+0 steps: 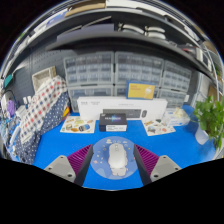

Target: Arrange mouse

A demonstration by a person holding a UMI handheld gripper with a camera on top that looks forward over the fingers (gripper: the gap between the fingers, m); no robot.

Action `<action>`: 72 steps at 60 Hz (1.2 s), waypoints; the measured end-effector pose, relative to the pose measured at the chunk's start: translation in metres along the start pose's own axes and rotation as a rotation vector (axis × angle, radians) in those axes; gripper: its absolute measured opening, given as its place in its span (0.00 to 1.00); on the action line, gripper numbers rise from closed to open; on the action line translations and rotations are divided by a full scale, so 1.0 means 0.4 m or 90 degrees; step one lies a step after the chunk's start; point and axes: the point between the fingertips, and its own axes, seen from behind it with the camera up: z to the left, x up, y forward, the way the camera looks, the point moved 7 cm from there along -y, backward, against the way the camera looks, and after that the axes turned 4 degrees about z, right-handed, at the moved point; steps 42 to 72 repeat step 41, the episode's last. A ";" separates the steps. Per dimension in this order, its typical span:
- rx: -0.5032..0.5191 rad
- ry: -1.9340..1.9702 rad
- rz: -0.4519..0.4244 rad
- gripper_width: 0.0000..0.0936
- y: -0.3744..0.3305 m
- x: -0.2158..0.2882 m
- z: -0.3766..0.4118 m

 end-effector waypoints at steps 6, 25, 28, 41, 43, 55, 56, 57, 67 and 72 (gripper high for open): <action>-0.009 0.009 -0.030 0.88 -0.115 0.009 0.003; -0.017 0.007 -0.043 0.88 -0.302 -0.046 0.007; -0.014 0.009 -0.044 0.88 -0.314 -0.051 0.011; -0.025 0.014 -0.036 0.88 -0.342 -0.073 0.000; -0.025 0.014 -0.036 0.88 -0.342 -0.073 0.000; -0.025 0.014 -0.036 0.88 -0.342 -0.073 0.000; -0.025 0.014 -0.036 0.88 -0.342 -0.073 0.000; -0.025 0.014 -0.036 0.88 -0.342 -0.073 0.000; -0.025 0.014 -0.036 0.88 -0.342 -0.073 0.000; -0.025 0.014 -0.036 0.88 -0.342 -0.073 0.000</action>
